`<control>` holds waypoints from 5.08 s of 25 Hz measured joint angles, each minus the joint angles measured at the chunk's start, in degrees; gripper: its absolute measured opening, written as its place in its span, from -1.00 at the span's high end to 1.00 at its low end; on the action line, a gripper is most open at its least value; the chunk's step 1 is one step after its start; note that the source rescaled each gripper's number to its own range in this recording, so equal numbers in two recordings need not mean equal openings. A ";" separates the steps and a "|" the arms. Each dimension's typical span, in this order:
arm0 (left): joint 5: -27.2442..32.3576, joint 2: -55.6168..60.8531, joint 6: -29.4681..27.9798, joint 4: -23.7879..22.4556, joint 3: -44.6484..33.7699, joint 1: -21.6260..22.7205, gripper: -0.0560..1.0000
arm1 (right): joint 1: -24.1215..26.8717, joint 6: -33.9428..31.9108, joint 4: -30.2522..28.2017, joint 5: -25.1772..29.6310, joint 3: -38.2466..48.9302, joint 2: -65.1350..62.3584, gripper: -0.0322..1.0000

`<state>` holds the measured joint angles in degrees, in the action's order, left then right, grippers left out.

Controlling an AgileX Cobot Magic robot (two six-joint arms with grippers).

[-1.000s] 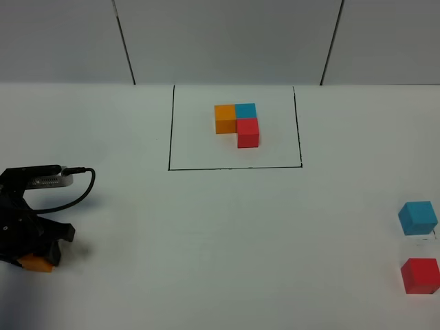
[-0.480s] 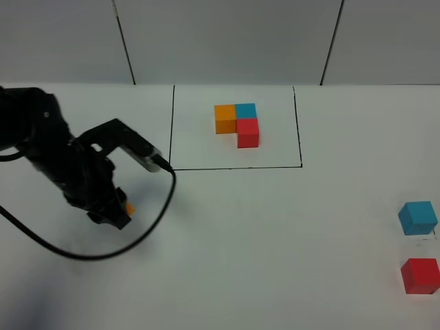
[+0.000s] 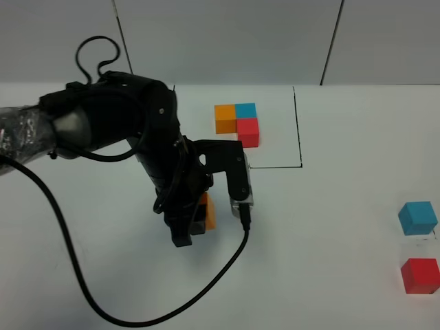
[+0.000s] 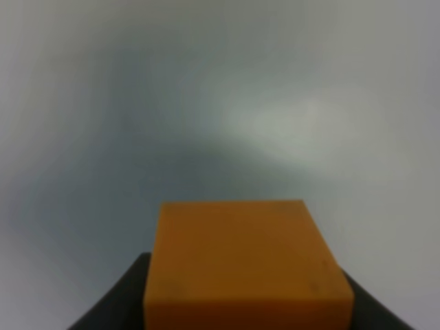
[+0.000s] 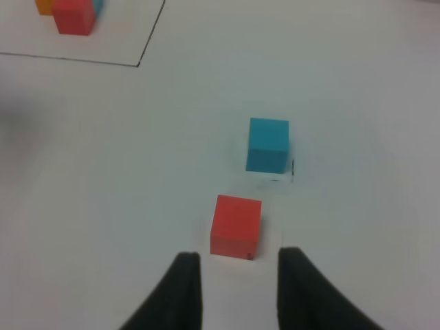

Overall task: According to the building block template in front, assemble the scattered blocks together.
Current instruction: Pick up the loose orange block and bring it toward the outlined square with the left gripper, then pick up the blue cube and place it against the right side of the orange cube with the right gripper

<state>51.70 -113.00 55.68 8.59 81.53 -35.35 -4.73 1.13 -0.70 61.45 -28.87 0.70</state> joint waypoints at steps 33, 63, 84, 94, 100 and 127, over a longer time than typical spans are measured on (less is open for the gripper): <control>2.23 -18.59 -0.99 -9.53 14.14 -3.46 0.89 | 0.00 0.00 0.00 -0.02 0.00 0.00 0.94; 16.71 -15.21 -14.06 -17.14 34.75 -3.71 -1.00 | 0.00 0.00 0.00 -0.13 0.00 0.00 0.94; 16.78 23.00 -40.91 -25.78 40.11 -3.76 -0.90 | 0.00 0.00 0.00 -0.13 0.00 0.00 0.94; 16.83 48.81 -45.73 -35.55 14.09 -3.76 -0.84 | 0.00 0.00 0.00 -0.13 0.00 0.00 0.94; 16.83 70.32 -50.35 -37.43 -3.77 -3.71 -0.80 | 0.00 0.00 0.00 -0.13 0.00 0.00 0.94; 14.00 112.88 -52.63 -4.93 -38.00 33.79 -0.63 | 0.00 0.00 0.04 -0.15 0.00 0.00 0.94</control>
<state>65.70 -0.12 3.05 3.67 43.53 -1.56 -4.73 1.13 -0.65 61.29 -28.87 0.70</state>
